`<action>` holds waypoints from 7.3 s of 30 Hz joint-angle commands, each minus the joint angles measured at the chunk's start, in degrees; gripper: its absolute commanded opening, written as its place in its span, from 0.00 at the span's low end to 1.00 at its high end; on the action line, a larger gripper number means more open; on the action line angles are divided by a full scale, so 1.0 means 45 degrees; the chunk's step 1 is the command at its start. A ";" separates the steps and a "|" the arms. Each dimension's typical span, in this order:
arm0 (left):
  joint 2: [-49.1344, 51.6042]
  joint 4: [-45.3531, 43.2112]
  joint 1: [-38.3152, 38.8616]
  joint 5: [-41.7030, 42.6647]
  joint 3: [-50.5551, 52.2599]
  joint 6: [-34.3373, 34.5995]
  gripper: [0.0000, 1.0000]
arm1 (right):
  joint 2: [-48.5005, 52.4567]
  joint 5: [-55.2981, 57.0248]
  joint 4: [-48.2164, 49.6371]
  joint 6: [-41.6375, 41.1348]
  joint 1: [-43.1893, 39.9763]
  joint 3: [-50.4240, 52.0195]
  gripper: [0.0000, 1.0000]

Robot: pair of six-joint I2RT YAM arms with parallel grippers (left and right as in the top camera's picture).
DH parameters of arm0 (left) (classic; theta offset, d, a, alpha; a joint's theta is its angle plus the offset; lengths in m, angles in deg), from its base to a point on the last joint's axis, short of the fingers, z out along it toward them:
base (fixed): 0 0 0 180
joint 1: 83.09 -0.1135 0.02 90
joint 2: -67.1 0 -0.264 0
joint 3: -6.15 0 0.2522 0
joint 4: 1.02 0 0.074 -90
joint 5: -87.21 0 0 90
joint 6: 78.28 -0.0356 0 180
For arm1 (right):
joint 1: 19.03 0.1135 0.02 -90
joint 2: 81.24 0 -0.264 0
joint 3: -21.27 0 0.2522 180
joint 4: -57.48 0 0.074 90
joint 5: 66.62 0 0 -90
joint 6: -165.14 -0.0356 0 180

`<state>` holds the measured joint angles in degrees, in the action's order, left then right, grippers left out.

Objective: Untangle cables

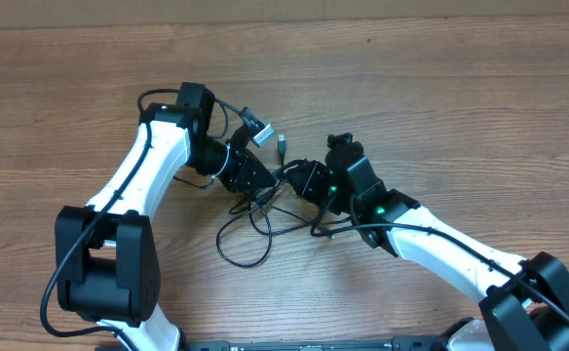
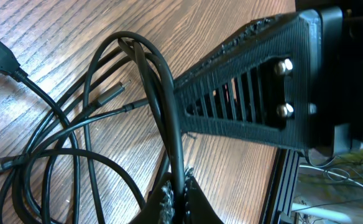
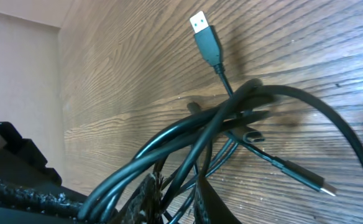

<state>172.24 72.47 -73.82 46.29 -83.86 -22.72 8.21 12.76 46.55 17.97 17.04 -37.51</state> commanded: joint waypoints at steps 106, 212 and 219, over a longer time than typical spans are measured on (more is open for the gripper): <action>-0.5183 -0.0083 -0.3580 -1.0389 -0.1841 1.2522 0.04 | -0.2351 0.3410 -0.7393 0.5479 -0.9214 -0.0175 0.04; -0.0034 -0.3147 0.1273 0.0821 -0.1511 1.5999 0.04 | 0.0005 -0.6324 -0.0126 0.6615 -0.2288 -0.0155 0.42; -0.0034 -0.3196 0.1277 0.1651 -0.1511 1.6043 0.04 | 0.0005 -0.6329 0.0126 0.6615 -0.2288 -0.0155 0.14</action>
<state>173.07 58.15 -67.87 49.64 -90.18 48.29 7.84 -16.33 47.05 47.39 6.53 -37.51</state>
